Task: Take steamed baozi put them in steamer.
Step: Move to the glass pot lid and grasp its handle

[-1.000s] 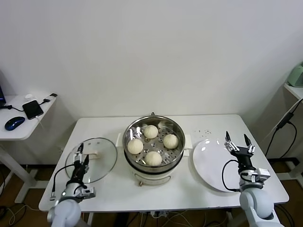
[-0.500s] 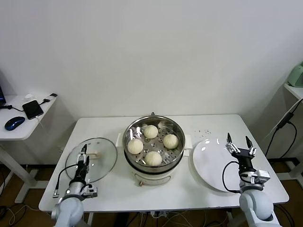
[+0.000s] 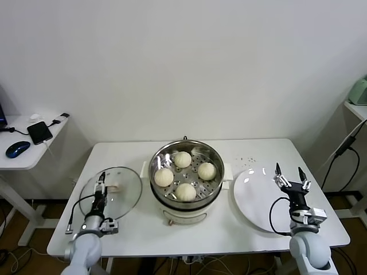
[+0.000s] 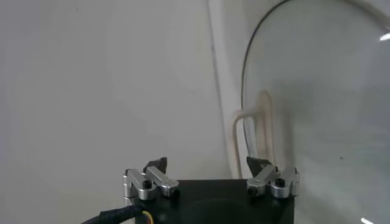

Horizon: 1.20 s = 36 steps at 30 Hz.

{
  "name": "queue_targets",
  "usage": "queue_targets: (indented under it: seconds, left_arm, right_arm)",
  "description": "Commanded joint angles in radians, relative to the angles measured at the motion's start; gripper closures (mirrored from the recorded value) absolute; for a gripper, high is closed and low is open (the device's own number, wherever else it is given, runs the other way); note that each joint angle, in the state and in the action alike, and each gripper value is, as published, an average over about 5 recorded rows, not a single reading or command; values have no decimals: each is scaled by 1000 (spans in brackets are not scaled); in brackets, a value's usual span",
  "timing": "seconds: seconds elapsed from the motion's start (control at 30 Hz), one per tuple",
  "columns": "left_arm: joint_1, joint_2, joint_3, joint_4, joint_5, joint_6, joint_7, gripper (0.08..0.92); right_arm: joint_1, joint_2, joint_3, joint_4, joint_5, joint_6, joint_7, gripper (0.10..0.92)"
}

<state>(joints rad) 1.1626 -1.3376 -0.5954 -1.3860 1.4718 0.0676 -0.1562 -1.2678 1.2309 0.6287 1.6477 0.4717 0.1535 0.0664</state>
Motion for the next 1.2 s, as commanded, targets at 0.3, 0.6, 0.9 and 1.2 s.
queue_targets:
  seconds: [0.3,0.6,0.9,1.2]
  left_arm:
    - [-92,1,4,105,-16,11,-25,177]
    - [-125,2,4,144,-40,7,-32,177]
    - [-121,4,3,161,-65,-8,-30,251]
    - [-117,7,6,169,-102,-16,-27,511]
  right_arm:
    - [1,9,1,-13,-10,5,1,203]
    - [4,13,1,-19,-14,5,0,203]
    - [8,13,-1,-24,-19,4,-1,203]
    - [7,15,-2,-26,-25,4,-1,203]
